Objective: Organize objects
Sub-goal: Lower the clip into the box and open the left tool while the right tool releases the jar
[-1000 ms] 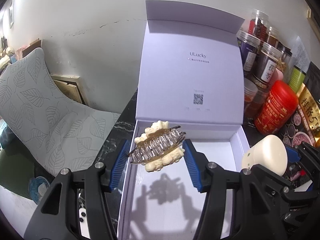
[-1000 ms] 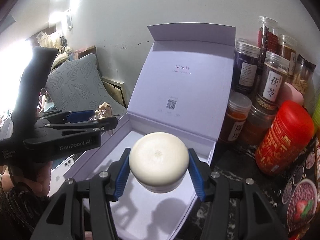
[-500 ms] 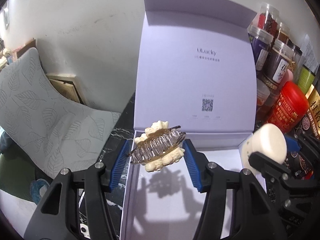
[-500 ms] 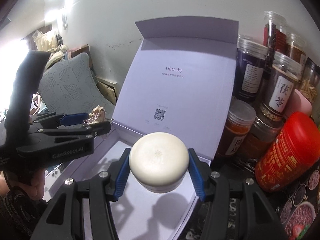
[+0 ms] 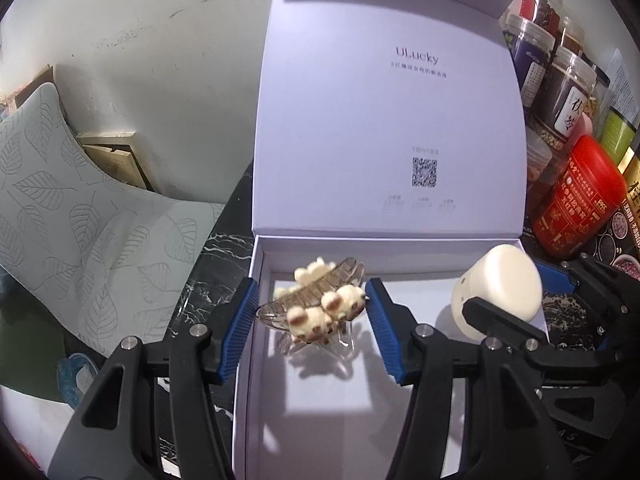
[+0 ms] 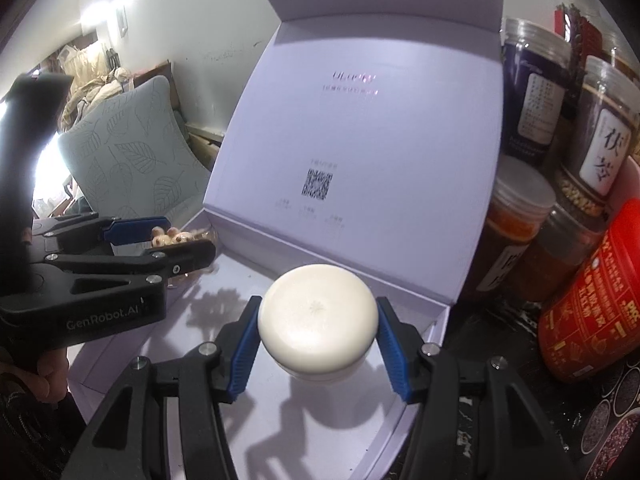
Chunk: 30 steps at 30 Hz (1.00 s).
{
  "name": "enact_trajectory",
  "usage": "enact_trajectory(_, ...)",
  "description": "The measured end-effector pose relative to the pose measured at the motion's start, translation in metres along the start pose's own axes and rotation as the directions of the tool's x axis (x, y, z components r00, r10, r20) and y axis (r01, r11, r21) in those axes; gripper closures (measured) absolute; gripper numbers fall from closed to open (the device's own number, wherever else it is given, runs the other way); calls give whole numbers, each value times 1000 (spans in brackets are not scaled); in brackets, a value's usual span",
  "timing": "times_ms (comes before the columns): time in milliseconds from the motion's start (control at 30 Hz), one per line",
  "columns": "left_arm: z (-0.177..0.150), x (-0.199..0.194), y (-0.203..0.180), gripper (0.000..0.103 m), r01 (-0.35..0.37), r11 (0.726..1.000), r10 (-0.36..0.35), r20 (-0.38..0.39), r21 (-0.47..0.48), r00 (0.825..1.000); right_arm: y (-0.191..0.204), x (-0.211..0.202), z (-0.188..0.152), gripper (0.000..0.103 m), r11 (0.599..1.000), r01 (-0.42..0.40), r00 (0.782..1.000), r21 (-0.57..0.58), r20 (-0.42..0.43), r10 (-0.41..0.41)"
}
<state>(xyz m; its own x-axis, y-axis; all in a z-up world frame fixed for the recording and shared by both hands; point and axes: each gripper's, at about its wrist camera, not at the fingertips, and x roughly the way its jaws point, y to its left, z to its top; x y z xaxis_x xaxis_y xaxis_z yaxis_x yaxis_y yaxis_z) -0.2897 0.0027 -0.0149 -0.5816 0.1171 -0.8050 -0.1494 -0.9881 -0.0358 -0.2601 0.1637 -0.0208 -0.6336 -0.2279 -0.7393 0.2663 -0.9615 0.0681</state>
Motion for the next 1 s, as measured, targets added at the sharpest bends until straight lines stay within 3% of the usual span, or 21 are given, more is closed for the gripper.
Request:
enact_trajectory(367,-4,17,-1,49,25,1000,-25,-45,13,999,-7,13,-5,47,1000,-2,999,29,-37,3)
enact_trajectory(700,-6,27,-3,49,26,999,-24,-75,28,997,-11,34,-13,47,999,-15,987,45,-162,22)
enact_trajectory(1000,-7,27,-2,49,27,999,-25,-82,26,996,-6,40,-15,47,999,-20,985,41,-170,27)
